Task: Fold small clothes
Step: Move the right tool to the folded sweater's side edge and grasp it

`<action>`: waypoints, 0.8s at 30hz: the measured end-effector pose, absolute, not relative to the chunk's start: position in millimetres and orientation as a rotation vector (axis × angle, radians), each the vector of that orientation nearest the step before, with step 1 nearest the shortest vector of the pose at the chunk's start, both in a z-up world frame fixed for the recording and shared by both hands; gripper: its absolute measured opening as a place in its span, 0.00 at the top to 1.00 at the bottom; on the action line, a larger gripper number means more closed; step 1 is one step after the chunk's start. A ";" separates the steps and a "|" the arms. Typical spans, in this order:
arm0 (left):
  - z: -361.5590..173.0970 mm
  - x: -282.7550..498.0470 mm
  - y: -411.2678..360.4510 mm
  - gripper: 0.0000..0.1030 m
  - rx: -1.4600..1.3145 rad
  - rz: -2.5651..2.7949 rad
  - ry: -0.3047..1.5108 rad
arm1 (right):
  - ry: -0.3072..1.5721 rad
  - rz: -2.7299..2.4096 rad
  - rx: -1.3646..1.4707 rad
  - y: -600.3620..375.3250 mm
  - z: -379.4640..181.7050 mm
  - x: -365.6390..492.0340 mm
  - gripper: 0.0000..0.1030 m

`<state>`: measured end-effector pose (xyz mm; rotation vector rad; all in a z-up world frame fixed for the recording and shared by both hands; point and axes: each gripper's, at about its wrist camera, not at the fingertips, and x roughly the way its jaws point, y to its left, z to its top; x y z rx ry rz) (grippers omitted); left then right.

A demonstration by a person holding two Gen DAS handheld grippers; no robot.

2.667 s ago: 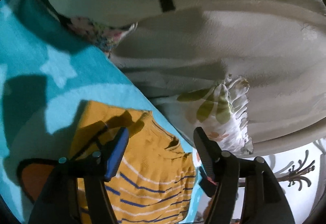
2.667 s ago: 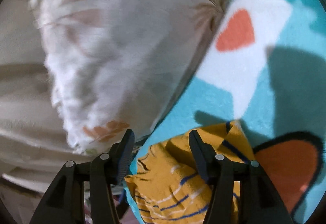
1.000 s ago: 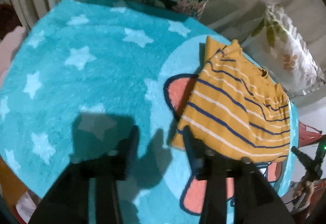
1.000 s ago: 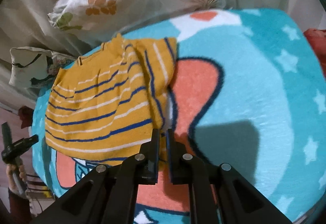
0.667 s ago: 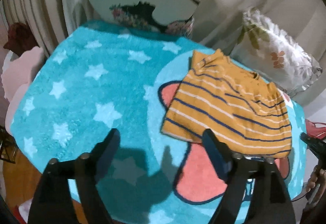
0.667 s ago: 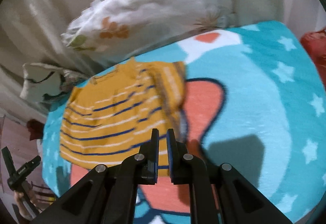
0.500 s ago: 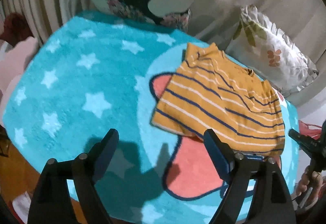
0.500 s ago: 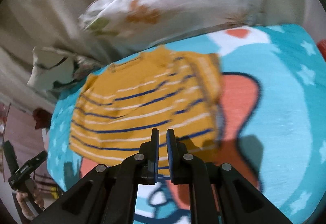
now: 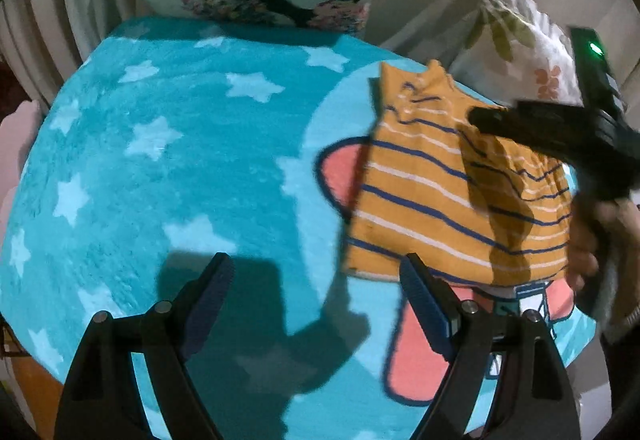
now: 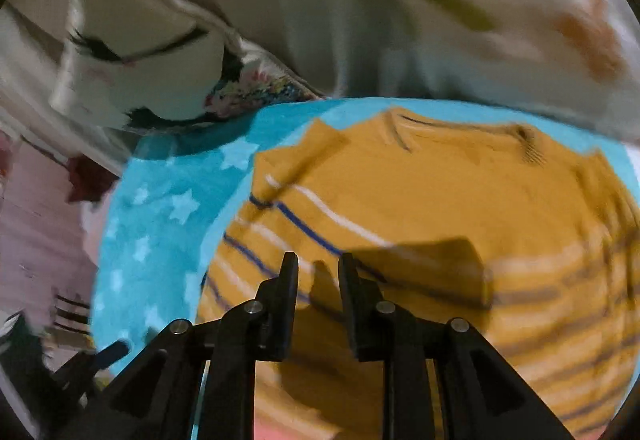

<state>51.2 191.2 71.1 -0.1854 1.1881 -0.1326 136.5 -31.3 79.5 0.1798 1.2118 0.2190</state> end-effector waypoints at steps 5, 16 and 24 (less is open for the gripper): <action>62.4 64.6 220.5 0.18 -0.215 -0.132 1.218 | 1.278 0.188 0.079 19.8 47.3 184.5 0.78; 63.2 78.4 231.7 0.18 -0.178 -0.137 1.227 | 1.362 0.134 0.053 36.2 19.9 228.1 0.73; 56.6 87.8 220.2 0.18 -0.101 -0.128 1.249 | 1.273 0.116 0.082 22.5 59.1 199.8 0.51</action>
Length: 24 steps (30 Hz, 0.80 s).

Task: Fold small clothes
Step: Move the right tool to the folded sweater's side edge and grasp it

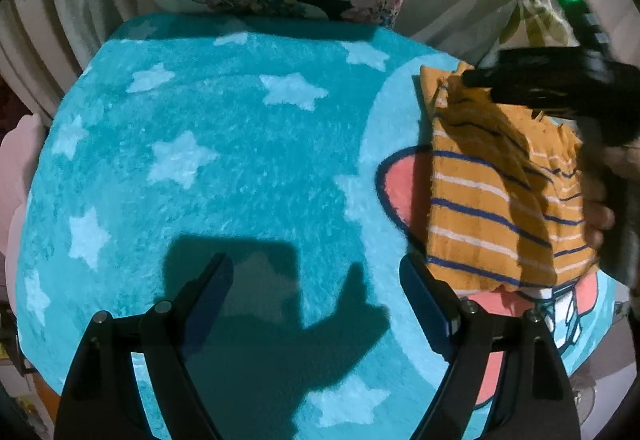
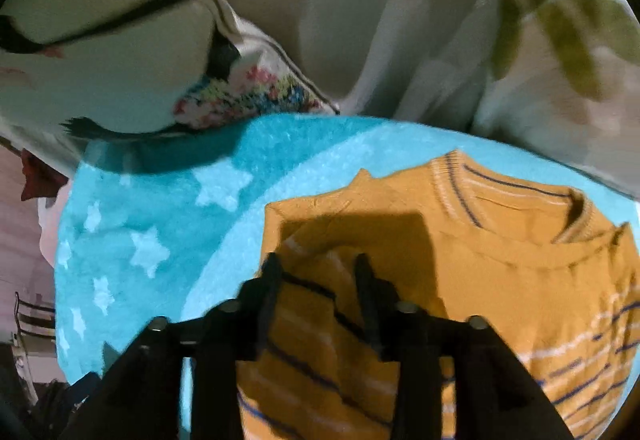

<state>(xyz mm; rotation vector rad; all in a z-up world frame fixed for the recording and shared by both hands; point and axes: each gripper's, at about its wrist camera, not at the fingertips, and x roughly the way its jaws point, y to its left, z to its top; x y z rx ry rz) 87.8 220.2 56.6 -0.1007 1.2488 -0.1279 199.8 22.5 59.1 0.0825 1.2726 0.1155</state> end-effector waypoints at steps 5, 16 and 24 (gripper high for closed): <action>45.8 92.4 214.2 0.18 -0.075 -0.121 1.291 | 1.286 0.144 0.107 25.4 73.8 177.5 0.42; 43.5 96.4 209.4 0.18 -0.060 -0.124 1.304 | 1.356 0.137 0.024 59.4 35.1 164.3 0.29; 42.6 96.2 216.4 0.18 -0.072 -0.116 1.310 | 1.386 0.093 -0.148 78.0 11.1 165.4 0.23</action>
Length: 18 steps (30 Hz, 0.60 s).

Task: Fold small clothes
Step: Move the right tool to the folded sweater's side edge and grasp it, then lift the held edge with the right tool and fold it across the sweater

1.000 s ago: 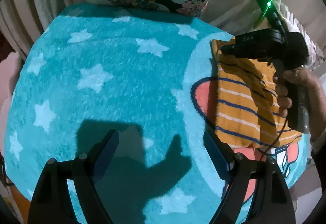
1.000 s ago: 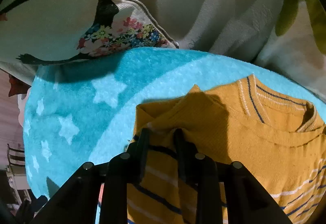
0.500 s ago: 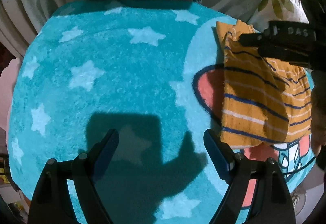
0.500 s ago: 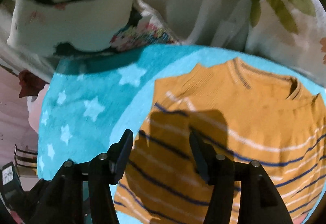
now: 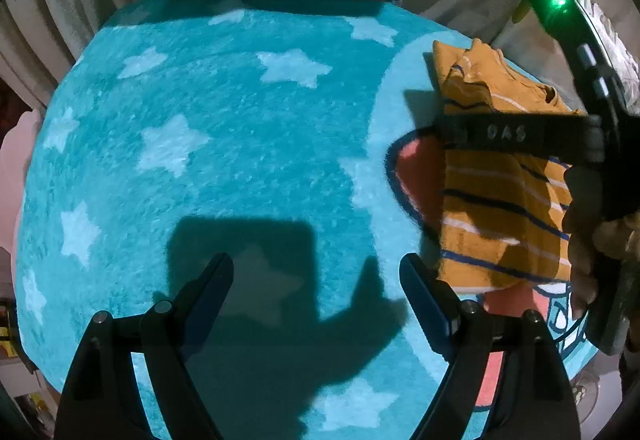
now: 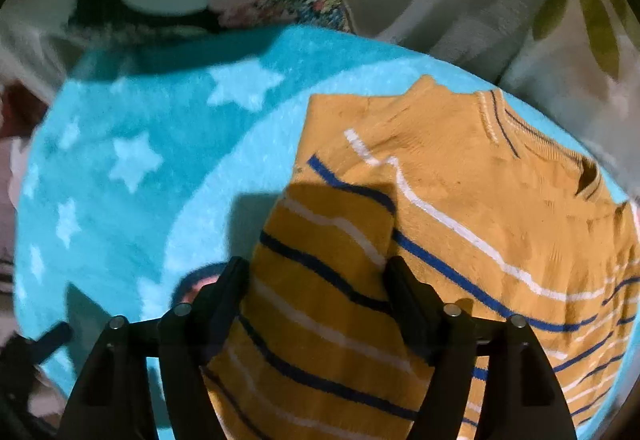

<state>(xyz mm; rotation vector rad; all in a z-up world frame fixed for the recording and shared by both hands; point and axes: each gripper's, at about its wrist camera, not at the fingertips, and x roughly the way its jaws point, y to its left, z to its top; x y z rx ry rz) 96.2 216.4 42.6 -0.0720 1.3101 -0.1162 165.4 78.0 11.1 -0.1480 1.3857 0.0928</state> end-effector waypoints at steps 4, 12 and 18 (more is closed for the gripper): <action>41.9 96.2 221.0 0.18 -0.083 -0.116 1.314 | 1.384 0.056 -0.251 94.4 3.0 163.5 0.20; 36.7 94.0 236.9 0.18 -0.184 -0.134 1.324 | 1.332 -0.005 -0.272 84.6 10.8 155.7 0.69; 35.0 98.6 234.2 0.18 -0.300 -0.222 1.326 | 1.371 0.058 0.074 30.5 22.1 166.2 0.80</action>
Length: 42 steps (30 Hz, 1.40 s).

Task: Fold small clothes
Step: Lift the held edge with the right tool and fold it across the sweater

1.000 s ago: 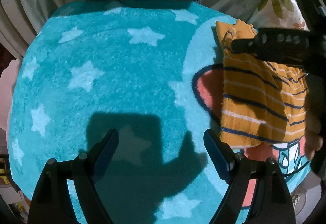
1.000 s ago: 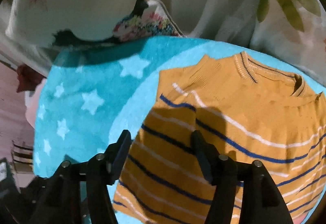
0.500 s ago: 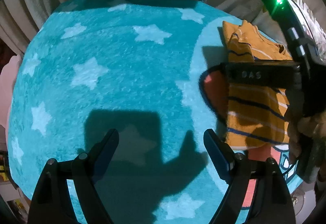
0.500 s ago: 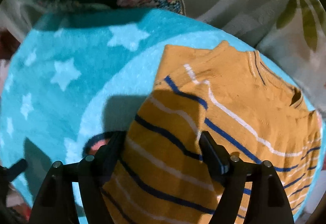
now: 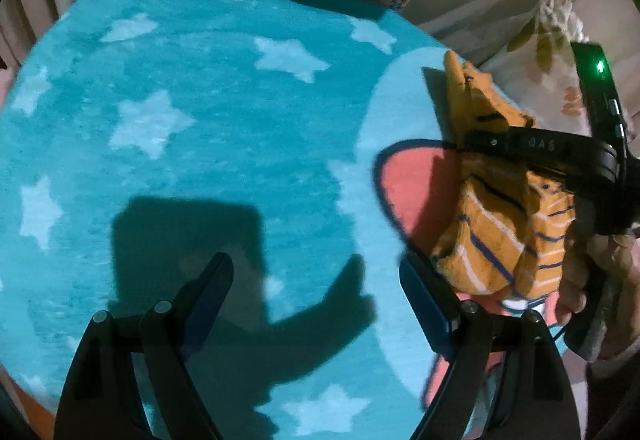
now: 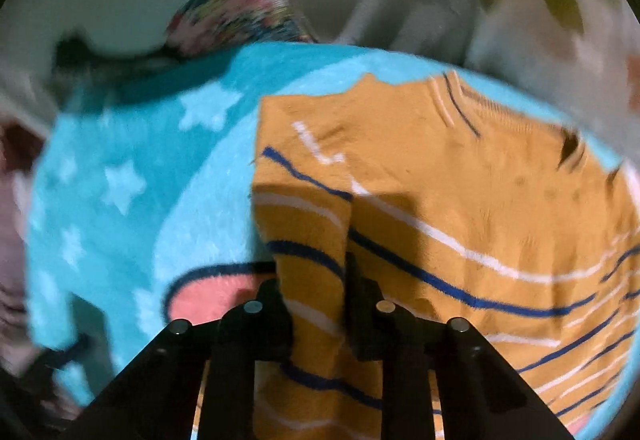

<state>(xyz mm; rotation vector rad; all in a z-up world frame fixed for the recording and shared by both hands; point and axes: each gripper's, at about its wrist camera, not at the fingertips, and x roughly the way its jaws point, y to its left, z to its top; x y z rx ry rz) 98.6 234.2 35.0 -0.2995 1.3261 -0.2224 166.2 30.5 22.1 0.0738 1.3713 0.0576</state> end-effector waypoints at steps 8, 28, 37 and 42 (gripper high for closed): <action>41.0 101.5 193.6 0.18 -0.394 -0.484 1.267 | 1.381 0.085 0.194 5.5 24.4 167.2 0.81; 2.8 115.6 159.2 0.79 -0.675 -0.535 1.397 | 1.442 0.094 0.032 29.1 17.2 176.4 0.71; -0.5 107.0 162.1 0.82 -0.746 -0.543 1.391 | 1.457 0.062 -0.144 59.9 7.4 177.1 0.50; 14.3 102.1 159.6 0.89 -0.728 -0.543 1.343 | 1.425 0.034 -0.299 79.1 4.6 170.5 0.69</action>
